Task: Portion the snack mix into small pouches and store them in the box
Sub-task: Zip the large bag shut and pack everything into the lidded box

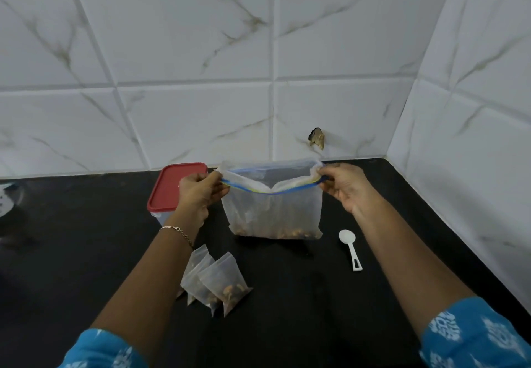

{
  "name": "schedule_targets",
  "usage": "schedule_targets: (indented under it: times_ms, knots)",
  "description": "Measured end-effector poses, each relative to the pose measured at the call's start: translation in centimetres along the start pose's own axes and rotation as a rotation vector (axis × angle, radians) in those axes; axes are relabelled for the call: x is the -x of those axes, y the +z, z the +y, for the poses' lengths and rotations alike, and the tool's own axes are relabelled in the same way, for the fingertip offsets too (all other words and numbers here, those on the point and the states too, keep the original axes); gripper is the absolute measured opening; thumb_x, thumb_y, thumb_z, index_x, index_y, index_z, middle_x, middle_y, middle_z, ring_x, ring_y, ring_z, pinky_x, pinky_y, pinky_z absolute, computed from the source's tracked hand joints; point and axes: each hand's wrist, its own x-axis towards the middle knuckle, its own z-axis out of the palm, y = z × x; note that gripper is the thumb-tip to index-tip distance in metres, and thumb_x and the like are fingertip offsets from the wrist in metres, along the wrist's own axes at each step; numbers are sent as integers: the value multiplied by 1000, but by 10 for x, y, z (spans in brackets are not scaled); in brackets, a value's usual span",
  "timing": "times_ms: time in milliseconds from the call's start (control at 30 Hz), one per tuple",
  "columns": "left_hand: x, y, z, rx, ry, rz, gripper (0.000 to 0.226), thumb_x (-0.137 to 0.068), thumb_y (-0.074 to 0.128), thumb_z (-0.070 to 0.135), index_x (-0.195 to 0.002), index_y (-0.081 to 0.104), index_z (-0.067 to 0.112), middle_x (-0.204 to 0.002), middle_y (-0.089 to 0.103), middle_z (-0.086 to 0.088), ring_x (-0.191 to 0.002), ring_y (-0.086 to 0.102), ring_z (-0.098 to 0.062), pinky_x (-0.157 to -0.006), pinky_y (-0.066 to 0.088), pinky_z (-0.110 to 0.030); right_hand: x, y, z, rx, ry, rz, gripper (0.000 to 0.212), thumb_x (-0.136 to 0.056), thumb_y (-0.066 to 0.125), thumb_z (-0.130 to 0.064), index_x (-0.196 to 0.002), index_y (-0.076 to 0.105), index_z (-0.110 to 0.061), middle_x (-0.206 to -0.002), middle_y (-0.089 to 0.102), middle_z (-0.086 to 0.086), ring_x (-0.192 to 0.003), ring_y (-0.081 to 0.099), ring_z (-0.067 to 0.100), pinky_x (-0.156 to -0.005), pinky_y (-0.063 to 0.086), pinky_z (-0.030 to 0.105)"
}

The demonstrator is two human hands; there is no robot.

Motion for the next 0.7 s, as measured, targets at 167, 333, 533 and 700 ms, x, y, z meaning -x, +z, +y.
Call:
schedule_targets:
  times_ms: [167, 333, 533, 700]
  knots:
    - [-4, 1, 13, -319, 222, 66, 11, -81, 67, -1, -78, 57, 4, -78, 65, -19, -53, 66, -22, -54, 58, -29, -5, 2, -8, 840, -575, 260, 8, -74, 64, -5, -72, 63, -12, -70, 64, 0, -63, 58, 18, -55, 43, 25]
    - [0, 7, 32, -1129, 617, 65, 6, -79, 57, 10, -80, 56, 16, -79, 59, 0, -75, 55, -23, -65, 45, -32, 0, 17, -18, 1356, -797, 374, 22, -76, 56, -6, -96, 59, -13, -83, 62, 4, -76, 60, 29, -59, 38, 30]
    - [-3, 10, 49, -1177, 564, -87, 12, -83, 61, 7, -85, 65, 17, -85, 62, 4, -80, 57, -16, -68, 44, -26, -6, 8, -40, 1059, -453, 58, 10, -77, 57, -12, -86, 61, -14, -82, 64, 4, -70, 58, 20, -58, 45, 27]
    - [-3, 8, 64, -902, 361, -205, 9, -81, 67, 3, -85, 72, 10, -84, 70, -6, -72, 64, -21, -71, 58, -33, -3, 4, -52, 709, -252, -135, 19, -79, 73, -7, -80, 56, -14, -80, 56, 4, -67, 55, 14, -49, 50, 21]
